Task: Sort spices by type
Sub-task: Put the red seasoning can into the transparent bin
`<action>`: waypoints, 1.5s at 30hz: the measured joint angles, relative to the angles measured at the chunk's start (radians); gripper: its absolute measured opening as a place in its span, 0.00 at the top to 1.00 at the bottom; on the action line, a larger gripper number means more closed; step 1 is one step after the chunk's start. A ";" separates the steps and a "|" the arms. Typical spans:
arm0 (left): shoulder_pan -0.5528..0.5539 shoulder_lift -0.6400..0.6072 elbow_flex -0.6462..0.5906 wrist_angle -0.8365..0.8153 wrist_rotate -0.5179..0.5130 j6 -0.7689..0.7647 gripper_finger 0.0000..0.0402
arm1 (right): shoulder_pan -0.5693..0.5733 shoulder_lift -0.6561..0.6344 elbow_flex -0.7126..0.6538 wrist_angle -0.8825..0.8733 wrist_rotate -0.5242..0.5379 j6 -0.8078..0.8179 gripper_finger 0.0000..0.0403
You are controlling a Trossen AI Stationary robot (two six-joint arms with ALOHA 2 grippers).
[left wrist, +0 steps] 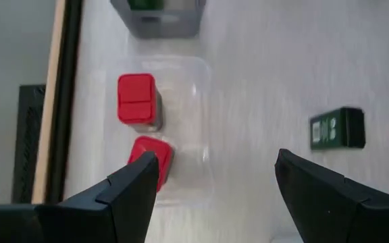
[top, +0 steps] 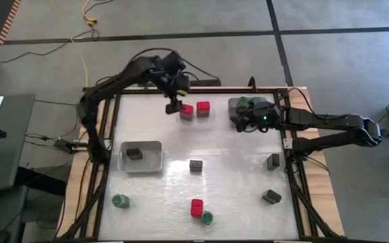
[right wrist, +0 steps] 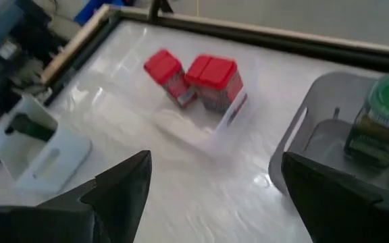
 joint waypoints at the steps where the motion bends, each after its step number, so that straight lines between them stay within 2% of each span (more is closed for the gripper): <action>1: 0.003 -0.043 -0.072 0.057 0.000 -0.014 0.30 | -0.007 0.000 0.000 0.012 0.000 0.000 0.11; 5: 0.006 -0.234 -0.397 0.322 -0.028 -0.093 0.30 | -0.031 0.014 0.000 0.063 0.000 -0.001 0.11; 10: -0.020 -0.482 -0.709 0.541 -0.188 -0.230 0.30 | -0.073 0.076 0.000 0.201 0.000 -0.058 0.11; 15: -0.073 -0.706 -0.934 0.698 -0.320 -0.351 0.30 | -0.106 0.192 0.007 0.443 -0.004 -0.111 0.11; 19: -0.118 -0.837 -1.060 0.775 -0.378 -0.407 0.30 | -0.123 0.299 0.086 0.534 -0.116 -0.241 0.11; 23: -0.140 -0.915 -1.126 0.777 -0.406 -0.441 0.30 | -0.123 0.424 0.239 0.470 -0.182 -0.395 0.12; 32: -0.143 -0.968 -1.179 0.763 -0.410 -0.480 0.30 | -0.123 0.690 0.634 0.020 -0.189 -0.699 0.13; 39: -0.145 -0.969 -1.189 0.728 -0.406 -0.450 0.30 | -0.122 0.861 0.809 -0.054 -0.193 -0.829 0.16; 45: -0.144 -0.995 -1.189 0.691 -0.469 -0.412 0.30 | -0.129 0.973 0.877 -0.073 -0.248 -0.840 0.21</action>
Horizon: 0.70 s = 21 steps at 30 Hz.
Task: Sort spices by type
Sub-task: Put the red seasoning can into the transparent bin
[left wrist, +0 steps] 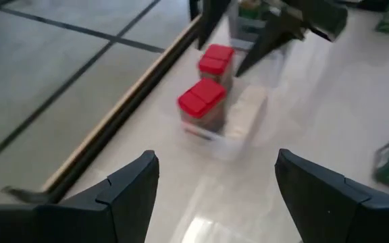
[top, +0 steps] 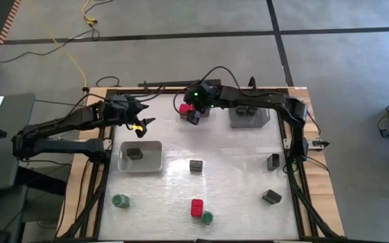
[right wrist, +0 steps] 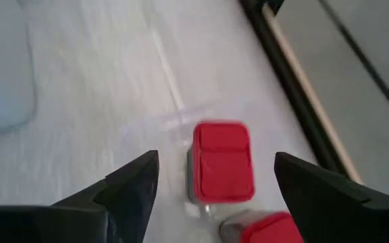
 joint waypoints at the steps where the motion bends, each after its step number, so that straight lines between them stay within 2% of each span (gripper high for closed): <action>1: 0.000 -0.006 0.000 -0.006 -0.010 0.002 0.30 | -0.002 0.016 0.008 -0.012 0.000 0.000 0.21; 6: 0.000 -0.026 0.000 -0.038 -0.056 0.002 0.30 | -0.014 0.079 0.052 -0.039 -0.002 0.001 0.21; 21: 0.000 -0.027 0.000 -0.067 -0.076 0.013 0.30 | -0.046 0.150 0.082 -0.053 -0.013 -0.007 0.21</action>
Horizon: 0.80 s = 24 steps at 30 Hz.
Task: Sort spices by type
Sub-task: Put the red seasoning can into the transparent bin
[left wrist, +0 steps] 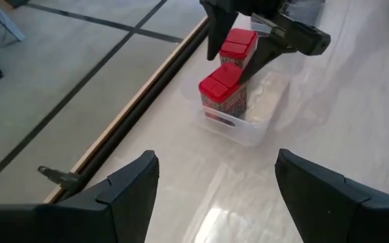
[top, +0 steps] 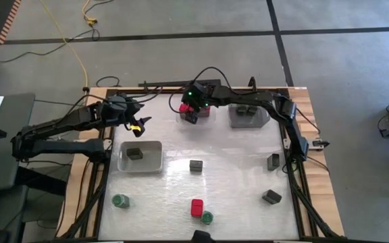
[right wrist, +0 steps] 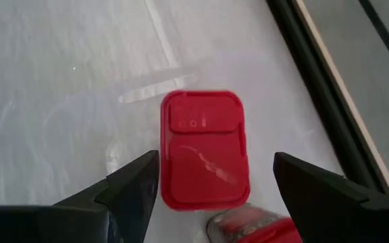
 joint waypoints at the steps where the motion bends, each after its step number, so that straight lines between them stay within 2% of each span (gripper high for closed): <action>1: 0.000 0.000 0.000 0.000 -0.004 0.000 0.30 | -0.001 0.003 0.001 0.001 -0.005 0.000 0.21; 24: 0.000 0.000 0.000 0.009 -0.007 -0.017 0.30 | -0.019 0.005 0.000 -0.039 0.006 -0.082 0.21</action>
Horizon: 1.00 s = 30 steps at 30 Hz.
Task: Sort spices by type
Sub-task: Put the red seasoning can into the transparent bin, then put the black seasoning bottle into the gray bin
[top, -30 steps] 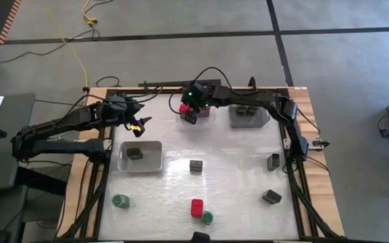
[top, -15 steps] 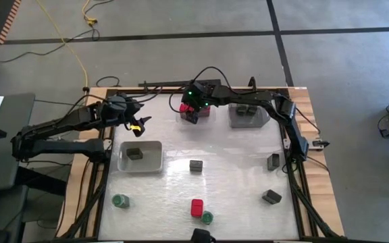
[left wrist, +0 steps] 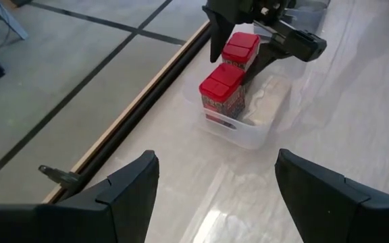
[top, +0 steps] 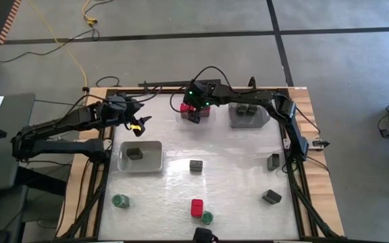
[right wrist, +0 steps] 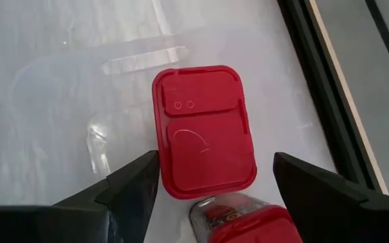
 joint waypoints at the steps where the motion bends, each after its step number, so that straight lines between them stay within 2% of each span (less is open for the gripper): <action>1: 0.000 0.000 0.000 0.000 0.000 -0.001 0.30 | 0.000 0.000 0.000 0.001 0.012 0.000 0.21; 4: 0.000 0.000 0.000 0.000 0.000 -0.002 0.30 | 0.000 0.000 0.000 0.000 0.046 -0.020 0.21; 17: 0.000 0.000 0.001 0.000 0.000 -0.031 0.30 | 0.025 -0.023 -0.002 -0.008 0.045 0.009 0.21; 24: 0.000 0.001 0.001 0.000 0.000 -0.050 0.30 | 0.036 -0.149 -0.002 -0.094 0.045 0.018 0.21; 30: 0.000 0.000 0.001 0.000 0.000 -0.048 0.30 | 0.037 -0.320 -0.002 -0.231 0.046 0.161 0.21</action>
